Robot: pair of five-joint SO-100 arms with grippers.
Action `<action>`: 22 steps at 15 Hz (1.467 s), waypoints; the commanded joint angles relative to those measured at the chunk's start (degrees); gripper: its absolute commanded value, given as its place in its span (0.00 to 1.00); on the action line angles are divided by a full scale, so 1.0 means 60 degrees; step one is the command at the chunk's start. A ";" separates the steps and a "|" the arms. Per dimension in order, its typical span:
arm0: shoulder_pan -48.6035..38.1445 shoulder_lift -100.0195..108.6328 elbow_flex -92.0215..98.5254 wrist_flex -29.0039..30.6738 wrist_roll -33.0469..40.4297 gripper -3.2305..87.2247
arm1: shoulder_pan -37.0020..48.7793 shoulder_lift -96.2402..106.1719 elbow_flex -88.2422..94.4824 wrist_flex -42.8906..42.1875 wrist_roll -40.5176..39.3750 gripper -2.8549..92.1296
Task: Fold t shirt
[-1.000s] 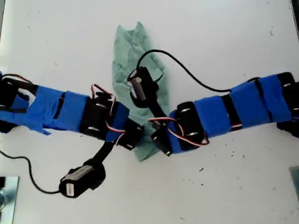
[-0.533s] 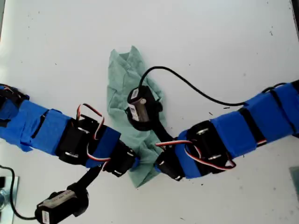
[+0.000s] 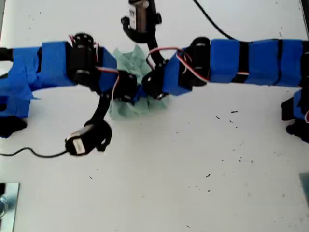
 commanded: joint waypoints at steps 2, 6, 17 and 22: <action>-0.1963 0.3604 0.3120 -0.1904 -0.0117 0.32 | 0.1641 -0.0396 -0.0410 -0.2900 -0.0059 0.44; -0.4189 0.8789 0.8672 -0.3970 -0.0513 0.37 | 0.3545 0.1772 0.2080 -0.3223 0.2256 0.32; -0.1362 2.1064 1.9014 -0.4058 -0.1597 0.17 | 0.3281 1.8442 1.8047 -0.1553 0.2549 0.22; 0.0396 2.1255 1.9995 -0.3809 -0.1553 0.19 | 0.2798 2.0933 2.0479 0.2666 0.4717 0.20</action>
